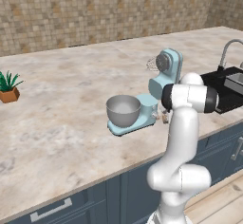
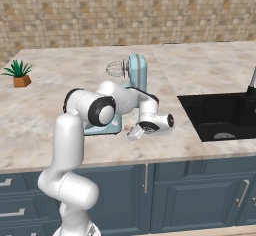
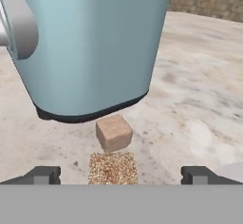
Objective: Add butter and sugar cubes to the stand mixer bowl and then turn on the stand mixer to begin making frosting.
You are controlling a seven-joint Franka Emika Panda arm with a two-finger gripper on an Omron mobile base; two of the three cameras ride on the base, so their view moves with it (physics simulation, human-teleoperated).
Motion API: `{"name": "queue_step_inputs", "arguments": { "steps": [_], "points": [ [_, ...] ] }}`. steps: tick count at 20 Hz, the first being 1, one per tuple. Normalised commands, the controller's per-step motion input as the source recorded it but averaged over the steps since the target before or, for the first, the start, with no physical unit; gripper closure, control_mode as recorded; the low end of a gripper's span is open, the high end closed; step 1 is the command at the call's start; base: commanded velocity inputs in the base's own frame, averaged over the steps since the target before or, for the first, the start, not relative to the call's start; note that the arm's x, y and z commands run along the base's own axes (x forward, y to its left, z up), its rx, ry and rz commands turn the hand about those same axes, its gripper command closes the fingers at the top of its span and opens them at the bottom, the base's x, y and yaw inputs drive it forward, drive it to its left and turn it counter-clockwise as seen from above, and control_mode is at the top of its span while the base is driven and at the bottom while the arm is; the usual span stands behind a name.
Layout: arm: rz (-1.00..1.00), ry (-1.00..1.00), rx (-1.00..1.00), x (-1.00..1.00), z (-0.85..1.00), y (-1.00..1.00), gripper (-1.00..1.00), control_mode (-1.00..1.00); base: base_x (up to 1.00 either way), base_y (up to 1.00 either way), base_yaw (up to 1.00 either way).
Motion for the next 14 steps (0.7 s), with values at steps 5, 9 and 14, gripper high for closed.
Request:
{"name": "queue_step_inputs", "arguments": {
  "steps": [5,9,14],
  "points": [
    [0.0,0.0,0.0,0.08,-0.19,0.0,-1.0,-1.0,0.0,0.0,0.0],
    [0.0,0.0,0.0,0.04,-0.2,0.01,-1.0,-1.0,0.0,0.0,0.0],
    [0.0,0.0,0.0,0.0,-0.14,0.05,1.0,-1.0,0.0,0.0,0.0]
  ]
}}
